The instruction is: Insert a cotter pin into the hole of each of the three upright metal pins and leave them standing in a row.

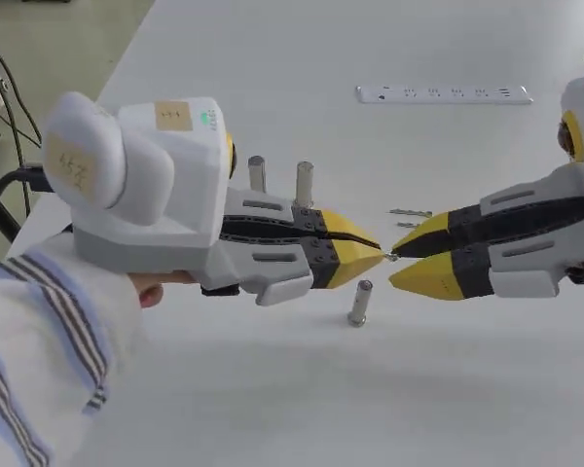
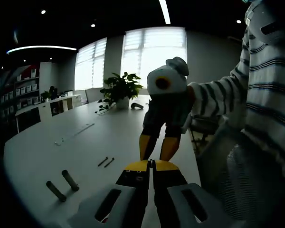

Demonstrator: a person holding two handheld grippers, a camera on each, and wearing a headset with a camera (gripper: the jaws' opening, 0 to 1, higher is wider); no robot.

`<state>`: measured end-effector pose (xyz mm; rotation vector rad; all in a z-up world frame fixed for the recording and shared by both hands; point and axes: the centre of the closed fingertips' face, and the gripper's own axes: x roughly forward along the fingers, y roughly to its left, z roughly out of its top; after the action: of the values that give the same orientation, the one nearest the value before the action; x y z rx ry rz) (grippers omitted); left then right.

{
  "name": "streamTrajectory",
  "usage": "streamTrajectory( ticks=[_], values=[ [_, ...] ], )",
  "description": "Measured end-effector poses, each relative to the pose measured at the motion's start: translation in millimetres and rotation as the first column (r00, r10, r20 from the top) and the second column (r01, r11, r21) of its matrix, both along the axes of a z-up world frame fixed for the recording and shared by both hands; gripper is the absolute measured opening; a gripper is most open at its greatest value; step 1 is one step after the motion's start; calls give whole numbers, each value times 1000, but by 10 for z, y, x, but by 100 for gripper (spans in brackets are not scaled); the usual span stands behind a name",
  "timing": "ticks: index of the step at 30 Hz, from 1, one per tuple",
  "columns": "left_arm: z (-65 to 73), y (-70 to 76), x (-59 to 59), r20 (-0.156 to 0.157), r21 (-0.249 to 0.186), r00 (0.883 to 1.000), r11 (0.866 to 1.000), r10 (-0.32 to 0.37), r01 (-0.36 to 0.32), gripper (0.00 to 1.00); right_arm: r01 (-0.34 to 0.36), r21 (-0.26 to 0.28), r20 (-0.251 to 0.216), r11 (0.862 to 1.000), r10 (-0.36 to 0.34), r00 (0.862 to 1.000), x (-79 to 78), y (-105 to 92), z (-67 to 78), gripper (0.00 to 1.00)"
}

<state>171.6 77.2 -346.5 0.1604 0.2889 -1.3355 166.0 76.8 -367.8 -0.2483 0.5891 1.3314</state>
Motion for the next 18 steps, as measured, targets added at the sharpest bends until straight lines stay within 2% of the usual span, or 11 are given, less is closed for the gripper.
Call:
streamTrajectory(
  ticks=[3,8,18],
  values=[
    [-7,-6,-15,-4,1,1000,1000,-8,8,0,-17,8,-21,1000,17,1000,-36,30,-9,8],
    [-10,-24,-49,-18,-4,1000,1000,-18,18,0,-32,10,-25,999,32,999,-68,52,-25,0],
    [3,-48,-75,-37,-15,999,1000,-16,16,0,-39,20,-25,999,39,999,-103,32,-3,0]
  ],
)
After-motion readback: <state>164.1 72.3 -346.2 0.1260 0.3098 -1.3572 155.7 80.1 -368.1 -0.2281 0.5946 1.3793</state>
